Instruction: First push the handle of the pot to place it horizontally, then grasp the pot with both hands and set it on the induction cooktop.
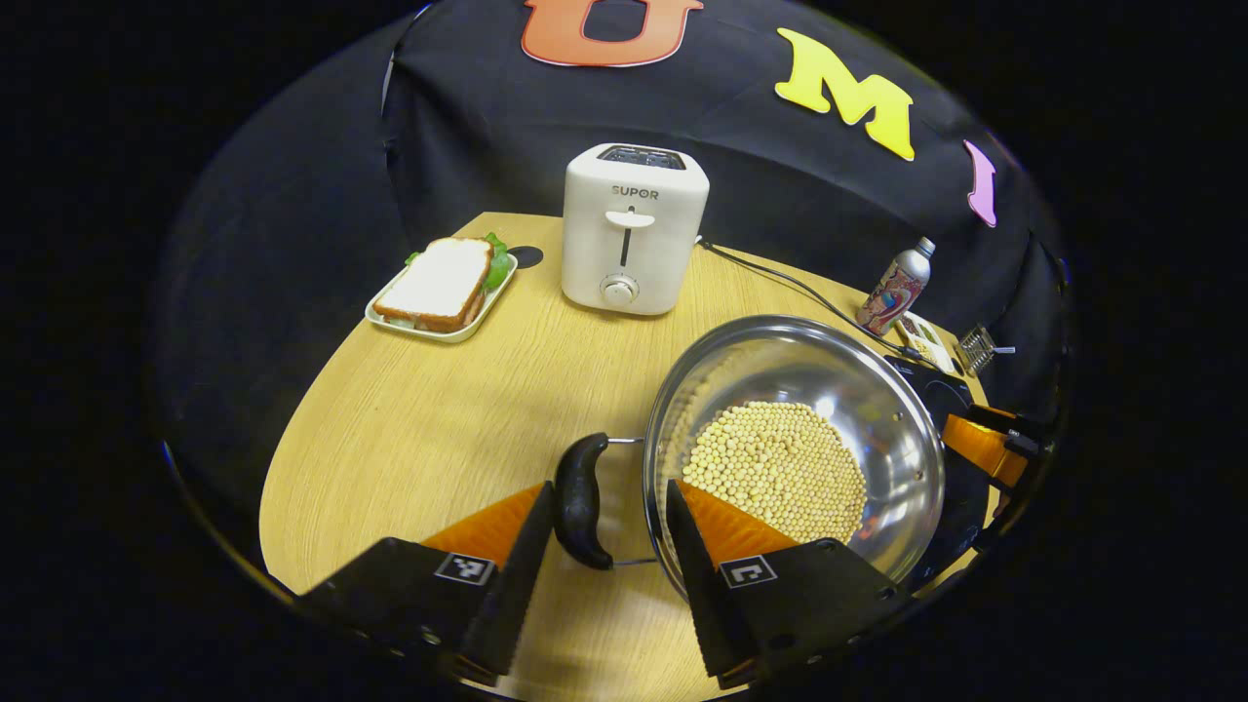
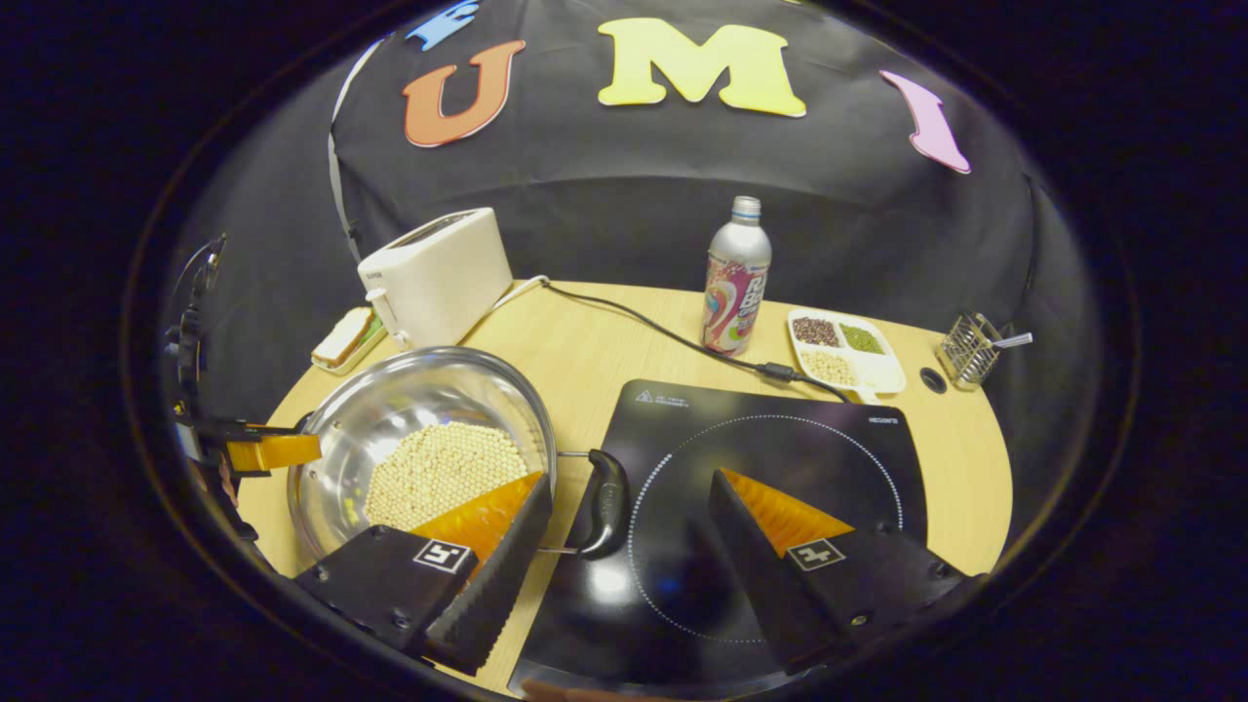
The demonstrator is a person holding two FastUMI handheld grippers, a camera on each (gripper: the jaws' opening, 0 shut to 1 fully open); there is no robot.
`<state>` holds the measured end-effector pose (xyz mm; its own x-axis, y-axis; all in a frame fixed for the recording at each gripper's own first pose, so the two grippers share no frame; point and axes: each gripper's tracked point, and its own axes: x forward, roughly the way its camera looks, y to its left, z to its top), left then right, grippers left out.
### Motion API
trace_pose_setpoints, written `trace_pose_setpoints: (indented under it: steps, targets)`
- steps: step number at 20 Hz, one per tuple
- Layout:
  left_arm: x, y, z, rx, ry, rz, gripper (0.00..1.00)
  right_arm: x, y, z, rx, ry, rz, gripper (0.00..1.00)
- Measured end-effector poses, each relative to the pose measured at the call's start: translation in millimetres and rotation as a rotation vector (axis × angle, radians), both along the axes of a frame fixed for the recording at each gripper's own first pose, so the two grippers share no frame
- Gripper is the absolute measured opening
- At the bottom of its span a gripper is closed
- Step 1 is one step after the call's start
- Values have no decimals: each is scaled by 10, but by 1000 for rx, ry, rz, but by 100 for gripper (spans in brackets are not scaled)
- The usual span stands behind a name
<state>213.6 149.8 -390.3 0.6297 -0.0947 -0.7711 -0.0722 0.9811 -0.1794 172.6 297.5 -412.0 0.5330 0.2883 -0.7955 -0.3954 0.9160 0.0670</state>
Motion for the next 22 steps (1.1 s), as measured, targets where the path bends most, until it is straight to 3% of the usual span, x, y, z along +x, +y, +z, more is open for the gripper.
trace_pose_setpoints:
  steps: [2, 5, 6, 7, 9, 10, 11, 15, 18, 19, 20, 21, 22]
  targets:
    - [23, -12, 36, -18, 8, 6, 62, -30, 80, -90, -4, 37, 16, 96]
    - [51, -13, -16, -16, 19, -13, 61, -209, 168, -243, -20, 142, 41, 93]
    - [58, -13, 1, -12, 17, -19, 72, -126, 224, -253, -7, 120, 46, 90]
    - [69, -3, -14, -15, 19, -22, 61, -153, 199, -306, -27, 131, 48, 80]
    - [69, -8, -2, -21, 24, -27, 60, -135, 197, -307, -57, 118, 38, 72]
    - [78, -7, -9, -21, 25, -32, 60, -131, 175, -305, -78, 127, 41, 76]
    - [83, 0, 3, -18, 29, -32, 60, -127, 186, -311, -84, 122, 53, 67]
    - [120, 0, 7, 24, 25, -46, 58, -101, 196, -311, -70, 112, 46, 65]
    - [128, -8, 8, 44, 32, -48, 58, -105, 184, -302, -68, 112, 40, 59]
    - [122, -15, 11, 51, 36, -49, 48, -113, 184, -303, -68, 115, 34, 58]
    - [137, -20, 19, 53, 35, -48, 58, -125, 177, -293, -70, 119, 26, 59]
    - [166, -42, 6, 52, 36, -45, 58, -132, 160, -286, -69, 123, 18, 55]
    - [110, -53, 49, 56, 36, -51, 44, -156, 147, -271, -59, 130, 3, 57]
